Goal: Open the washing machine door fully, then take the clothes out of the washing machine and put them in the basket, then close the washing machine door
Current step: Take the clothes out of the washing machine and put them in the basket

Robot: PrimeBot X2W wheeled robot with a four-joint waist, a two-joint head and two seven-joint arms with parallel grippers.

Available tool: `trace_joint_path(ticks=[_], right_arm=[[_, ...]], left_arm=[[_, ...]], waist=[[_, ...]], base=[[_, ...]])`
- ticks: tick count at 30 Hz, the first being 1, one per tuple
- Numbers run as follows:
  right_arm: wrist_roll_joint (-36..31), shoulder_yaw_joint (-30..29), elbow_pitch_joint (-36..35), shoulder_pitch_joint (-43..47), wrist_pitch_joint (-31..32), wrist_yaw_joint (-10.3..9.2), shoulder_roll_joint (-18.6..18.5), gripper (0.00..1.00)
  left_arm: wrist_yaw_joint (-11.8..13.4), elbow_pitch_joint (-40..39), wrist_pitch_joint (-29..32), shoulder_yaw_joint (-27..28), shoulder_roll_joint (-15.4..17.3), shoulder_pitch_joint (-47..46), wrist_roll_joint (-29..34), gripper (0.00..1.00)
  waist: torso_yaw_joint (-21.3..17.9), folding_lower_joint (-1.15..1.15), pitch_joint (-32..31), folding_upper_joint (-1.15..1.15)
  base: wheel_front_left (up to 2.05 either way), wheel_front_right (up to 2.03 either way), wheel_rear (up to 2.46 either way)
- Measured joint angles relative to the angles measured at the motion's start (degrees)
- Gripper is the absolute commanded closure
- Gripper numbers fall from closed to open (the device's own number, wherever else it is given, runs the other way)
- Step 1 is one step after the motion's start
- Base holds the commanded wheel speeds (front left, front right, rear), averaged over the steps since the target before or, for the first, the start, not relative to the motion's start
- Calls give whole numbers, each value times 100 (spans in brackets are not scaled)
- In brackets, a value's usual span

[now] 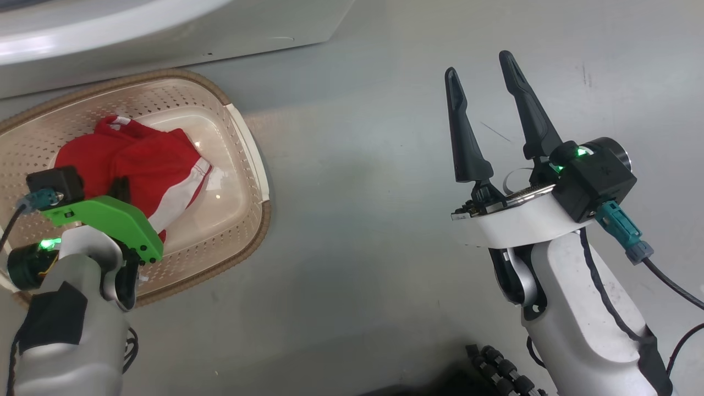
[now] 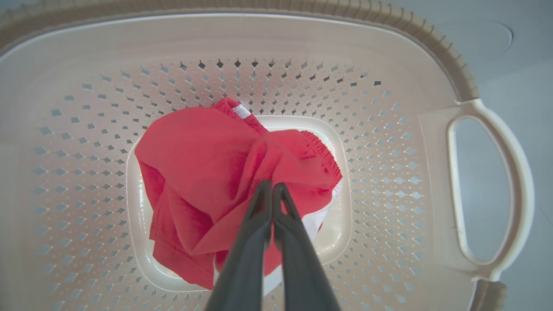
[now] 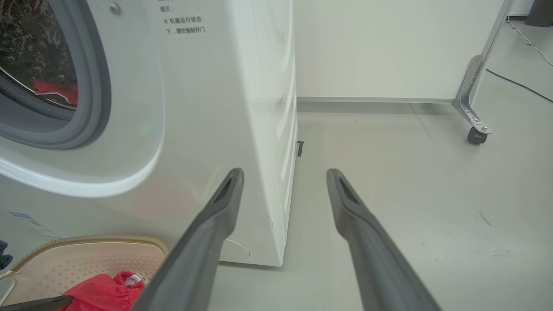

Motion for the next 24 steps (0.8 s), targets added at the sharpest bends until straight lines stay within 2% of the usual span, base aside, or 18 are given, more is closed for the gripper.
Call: trace_joint_path(ticks=[1,8,16,20,24], right_arm=[[0,0,25,0,0,-1,0,0],[-2,8,207,1,0,1,-1,0],[-14,-52,403,34,0,38,-2,0],[-62,-175,515,91,0,62,-4,0],[-111,-257,671,308,0,102,-4,0]], left_arm=[[-4,71,-19,-22,-9,-1,7,0],[-57,365,-420,-144,-96,1,119,0],[-296,437,-1138,-174,-219,69,138,0],[-321,417,-1494,-189,-314,152,147,0],[-408,291,-1564,-193,-352,234,141,0]], waist=[[8,0,-33,0],[79,0,-318,0],[203,0,-768,0],[279,0,-1034,0],[386,0,-1316,0]], base=[[0,0,0],[0,0,0],[0,0,0],[0,0,0],[0,0,0]])
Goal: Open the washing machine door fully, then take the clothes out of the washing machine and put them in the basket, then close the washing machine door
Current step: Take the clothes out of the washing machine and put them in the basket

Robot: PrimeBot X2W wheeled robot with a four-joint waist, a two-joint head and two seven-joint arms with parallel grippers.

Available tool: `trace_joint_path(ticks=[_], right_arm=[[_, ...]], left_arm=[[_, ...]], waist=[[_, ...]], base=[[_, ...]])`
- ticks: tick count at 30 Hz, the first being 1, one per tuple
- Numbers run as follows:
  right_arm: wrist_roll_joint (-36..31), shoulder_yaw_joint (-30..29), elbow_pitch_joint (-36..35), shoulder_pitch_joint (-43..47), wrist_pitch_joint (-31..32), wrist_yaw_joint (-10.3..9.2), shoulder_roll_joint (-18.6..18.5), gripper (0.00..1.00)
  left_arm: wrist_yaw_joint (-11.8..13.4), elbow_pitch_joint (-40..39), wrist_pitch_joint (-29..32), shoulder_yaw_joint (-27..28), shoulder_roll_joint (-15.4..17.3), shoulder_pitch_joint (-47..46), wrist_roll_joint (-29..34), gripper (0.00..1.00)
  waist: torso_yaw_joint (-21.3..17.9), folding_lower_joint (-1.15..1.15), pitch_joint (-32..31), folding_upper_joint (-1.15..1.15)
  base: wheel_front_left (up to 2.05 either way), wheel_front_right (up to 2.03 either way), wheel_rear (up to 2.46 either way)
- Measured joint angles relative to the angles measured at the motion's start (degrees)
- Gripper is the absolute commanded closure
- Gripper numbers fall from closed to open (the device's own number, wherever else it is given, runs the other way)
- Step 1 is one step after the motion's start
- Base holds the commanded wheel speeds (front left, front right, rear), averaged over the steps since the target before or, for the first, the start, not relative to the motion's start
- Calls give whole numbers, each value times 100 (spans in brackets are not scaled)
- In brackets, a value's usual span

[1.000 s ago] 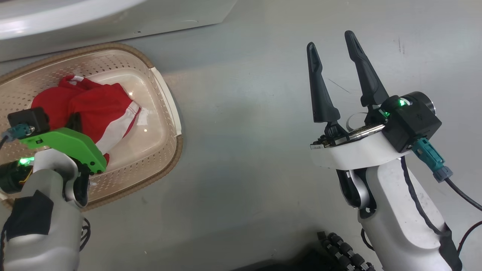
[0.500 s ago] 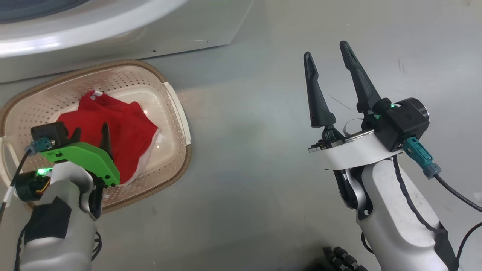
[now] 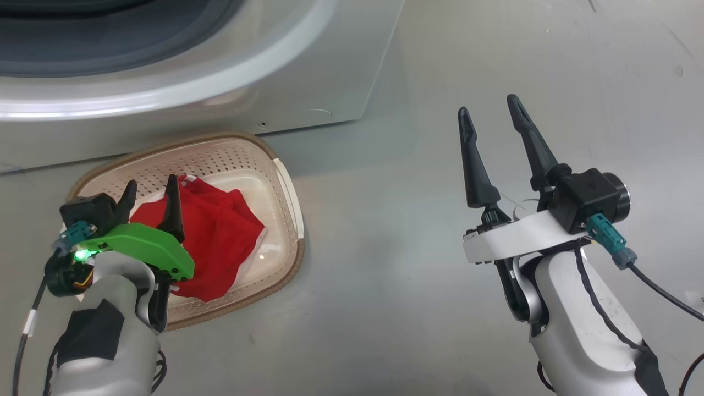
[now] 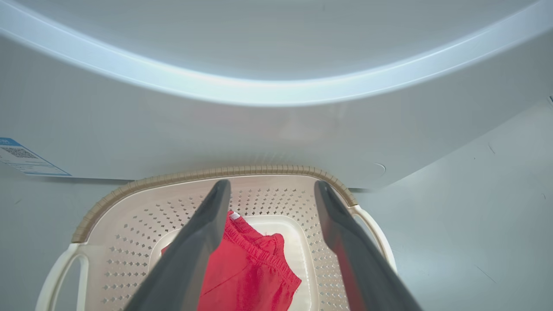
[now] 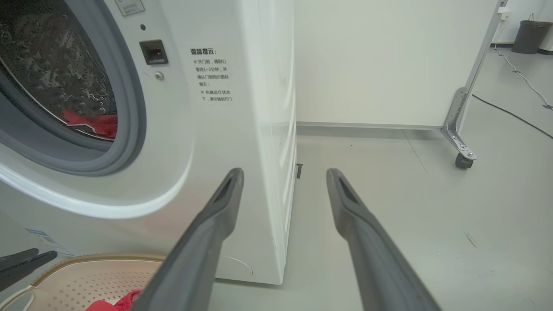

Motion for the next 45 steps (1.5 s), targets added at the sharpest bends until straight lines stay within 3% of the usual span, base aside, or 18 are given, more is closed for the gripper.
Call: trace_joint_path(ticks=[11,23,45], right_arm=[[-38,-177,243,438,0,112,-2,0],[-38,-314,406,979,1,172,-9,0],[-38,-552,397,1909,1,213,3,0]], left_arm=[[-53,-577,-15,0,-27,495,99,0],[-121,-1777,-16,121,-48,1004,309,0],[9,-3027,-16,-93,-47,2691,647,0]], waist=[[373,0,-817,0],[695,0,-1621,0],[919,0,-2788,0]], base=[[0,0,0],[0,0,0],[0,0,0]])
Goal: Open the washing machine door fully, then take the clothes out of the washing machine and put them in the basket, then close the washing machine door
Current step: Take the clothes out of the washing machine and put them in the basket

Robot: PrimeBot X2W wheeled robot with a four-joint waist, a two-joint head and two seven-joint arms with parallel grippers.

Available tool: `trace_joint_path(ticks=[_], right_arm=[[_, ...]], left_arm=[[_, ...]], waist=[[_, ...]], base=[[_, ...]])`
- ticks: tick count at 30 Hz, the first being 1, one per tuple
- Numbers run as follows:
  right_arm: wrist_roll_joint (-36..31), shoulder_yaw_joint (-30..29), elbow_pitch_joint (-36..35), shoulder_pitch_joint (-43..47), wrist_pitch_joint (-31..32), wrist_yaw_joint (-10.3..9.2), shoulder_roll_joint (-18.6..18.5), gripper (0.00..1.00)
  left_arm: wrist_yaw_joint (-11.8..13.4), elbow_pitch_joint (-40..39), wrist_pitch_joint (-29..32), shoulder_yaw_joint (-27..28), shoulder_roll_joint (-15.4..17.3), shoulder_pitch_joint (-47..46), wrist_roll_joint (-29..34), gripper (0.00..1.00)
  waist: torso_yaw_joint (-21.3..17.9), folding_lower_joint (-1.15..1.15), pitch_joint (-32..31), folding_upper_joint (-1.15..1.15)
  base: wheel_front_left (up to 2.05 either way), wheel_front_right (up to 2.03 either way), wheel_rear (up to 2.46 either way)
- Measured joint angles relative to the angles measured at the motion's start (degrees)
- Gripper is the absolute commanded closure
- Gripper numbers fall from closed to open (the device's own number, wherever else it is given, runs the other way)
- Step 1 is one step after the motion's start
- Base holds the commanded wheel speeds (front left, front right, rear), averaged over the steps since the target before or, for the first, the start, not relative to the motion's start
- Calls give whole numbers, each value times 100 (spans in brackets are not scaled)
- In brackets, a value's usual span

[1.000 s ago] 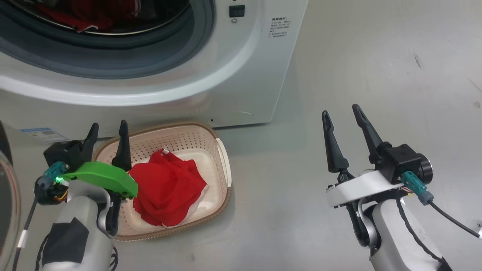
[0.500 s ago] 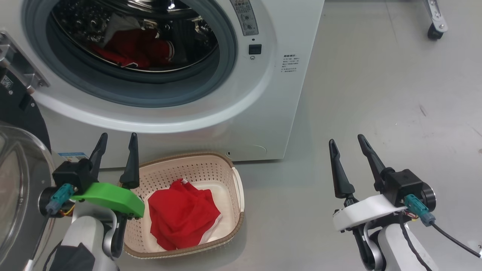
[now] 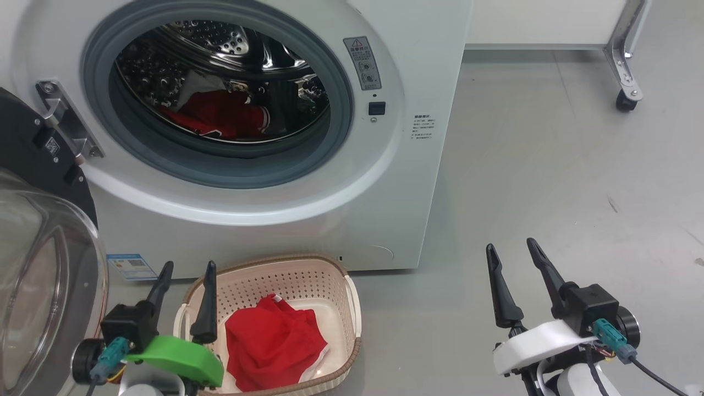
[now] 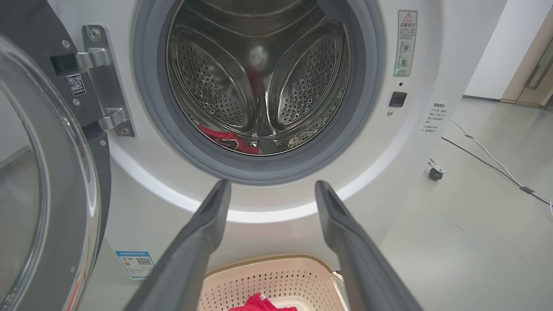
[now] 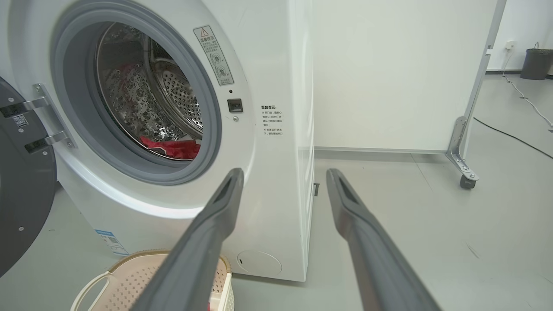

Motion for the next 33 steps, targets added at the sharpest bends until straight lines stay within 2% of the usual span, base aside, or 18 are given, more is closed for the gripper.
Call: trace_joint_path(ticks=[16,33], right_arm=[[0,-132,-123,402,0,-5,27,0],[-37,-136,-221,404,0,16,36,0]], left_arm=[[170,-713,83,-160,-1,854,1,0],[287,-1310,280,-225,-1,1143,-2,0]], waist=[[64,0,-258,0],[62,0,-232,0]], base=[[0,0,0],[0,0,0]])
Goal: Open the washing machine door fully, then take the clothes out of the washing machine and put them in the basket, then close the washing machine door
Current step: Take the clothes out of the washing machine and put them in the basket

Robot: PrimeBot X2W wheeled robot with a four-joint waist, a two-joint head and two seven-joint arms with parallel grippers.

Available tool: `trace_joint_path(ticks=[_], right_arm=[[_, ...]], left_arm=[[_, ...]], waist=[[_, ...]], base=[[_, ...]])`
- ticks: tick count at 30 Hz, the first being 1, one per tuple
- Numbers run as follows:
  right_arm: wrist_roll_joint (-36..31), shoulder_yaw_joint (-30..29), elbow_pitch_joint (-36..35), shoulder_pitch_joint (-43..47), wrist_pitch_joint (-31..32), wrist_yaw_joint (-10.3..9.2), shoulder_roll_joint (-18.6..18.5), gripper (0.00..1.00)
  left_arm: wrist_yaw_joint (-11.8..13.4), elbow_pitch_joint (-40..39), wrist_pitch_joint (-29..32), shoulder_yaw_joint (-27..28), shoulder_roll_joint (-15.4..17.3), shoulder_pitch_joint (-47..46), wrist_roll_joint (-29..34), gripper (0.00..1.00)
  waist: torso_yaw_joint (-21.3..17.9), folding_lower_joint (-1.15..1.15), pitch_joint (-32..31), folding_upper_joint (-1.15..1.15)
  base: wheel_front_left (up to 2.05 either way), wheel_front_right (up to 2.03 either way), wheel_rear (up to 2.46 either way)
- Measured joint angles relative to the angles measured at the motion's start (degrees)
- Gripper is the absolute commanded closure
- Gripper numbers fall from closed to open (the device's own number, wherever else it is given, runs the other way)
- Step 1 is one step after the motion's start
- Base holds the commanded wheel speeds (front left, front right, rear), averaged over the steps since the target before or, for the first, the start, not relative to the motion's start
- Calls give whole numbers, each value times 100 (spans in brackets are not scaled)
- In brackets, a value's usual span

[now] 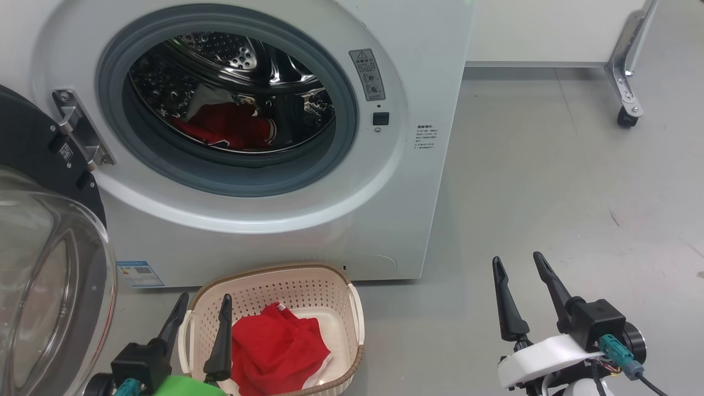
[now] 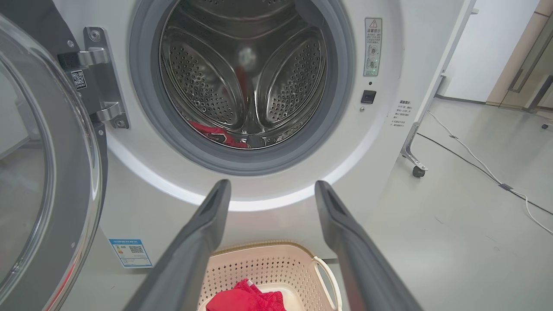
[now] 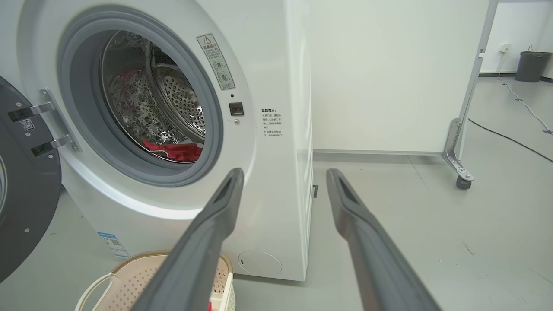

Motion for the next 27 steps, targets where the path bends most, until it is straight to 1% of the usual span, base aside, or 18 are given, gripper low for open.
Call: trace_joint_path(ticks=[10,13,21,23,27], right_arm=[[-15,1,-94,0,0,3,1,0],[-22,3,-133,-1,0,33,2,0],[-141,89,-254,-40,0,52,2,0],[-180,118,-301,-83,0,52,2,0],[-229,181,-332,-191,0,59,1,0]], left_arm=[[75,-261,153,2,0,35,0,0],[127,-327,202,27,1,35,0,0],[175,-438,357,97,71,-41,0,0],[220,-485,401,114,76,-141,0,0],[223,-503,454,138,81,-394,0,0]], waist=[[8,0,79,0],[10,0,148,0],[-19,0,452,0],[-35,0,559,0],[-61,0,746,0]], base=[[0,0,0],[0,0,0],[0,0,0],[0,0,0],[0,0,0]])
